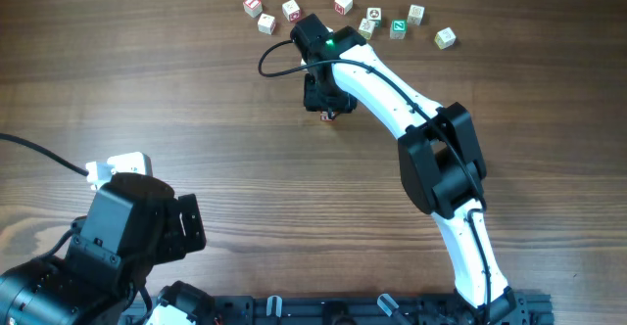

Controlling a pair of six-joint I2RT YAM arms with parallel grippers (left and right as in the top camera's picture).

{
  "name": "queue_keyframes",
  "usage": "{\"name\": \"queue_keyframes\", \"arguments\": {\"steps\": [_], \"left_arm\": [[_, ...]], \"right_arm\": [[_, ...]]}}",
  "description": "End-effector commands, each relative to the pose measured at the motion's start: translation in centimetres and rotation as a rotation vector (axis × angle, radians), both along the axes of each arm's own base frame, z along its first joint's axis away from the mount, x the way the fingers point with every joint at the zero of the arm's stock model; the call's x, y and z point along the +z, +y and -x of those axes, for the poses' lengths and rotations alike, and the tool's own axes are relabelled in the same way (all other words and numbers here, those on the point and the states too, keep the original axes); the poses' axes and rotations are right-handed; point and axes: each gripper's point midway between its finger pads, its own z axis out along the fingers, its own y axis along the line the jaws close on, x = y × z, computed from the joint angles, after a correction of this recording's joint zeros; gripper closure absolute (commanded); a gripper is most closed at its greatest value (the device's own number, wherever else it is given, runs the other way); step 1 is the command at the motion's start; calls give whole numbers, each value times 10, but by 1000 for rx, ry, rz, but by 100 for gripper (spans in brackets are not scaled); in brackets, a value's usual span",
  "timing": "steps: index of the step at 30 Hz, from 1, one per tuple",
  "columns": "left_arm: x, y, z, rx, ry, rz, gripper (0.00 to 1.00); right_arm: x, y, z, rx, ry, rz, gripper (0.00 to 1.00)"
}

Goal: Form a tower

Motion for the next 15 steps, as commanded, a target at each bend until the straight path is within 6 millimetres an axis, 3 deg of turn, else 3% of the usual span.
{"name": "queue_keyframes", "arguments": {"steps": [1, 5, 8, 13, 15], "left_arm": [[1, 4, 0, -1, -7, -20, 0], [1, 4, 0, 0, -7, -20, 0], [1, 4, 0, 0, -7, -20, 0], [1, 4, 0, -1, -7, -20, 0], [1, 4, 0, -1, -7, -20, 0]], "right_arm": [[-8, 1, 5, 45, 34, -6, 55], [-6, 0, 6, 55, 40, -1, 60], [-1, 2, 3, 65, 28, -6, 59], [3, 1, 3, 65, 30, -1, 51], [8, 1, 2, 64, 27, -4, 37]]}}
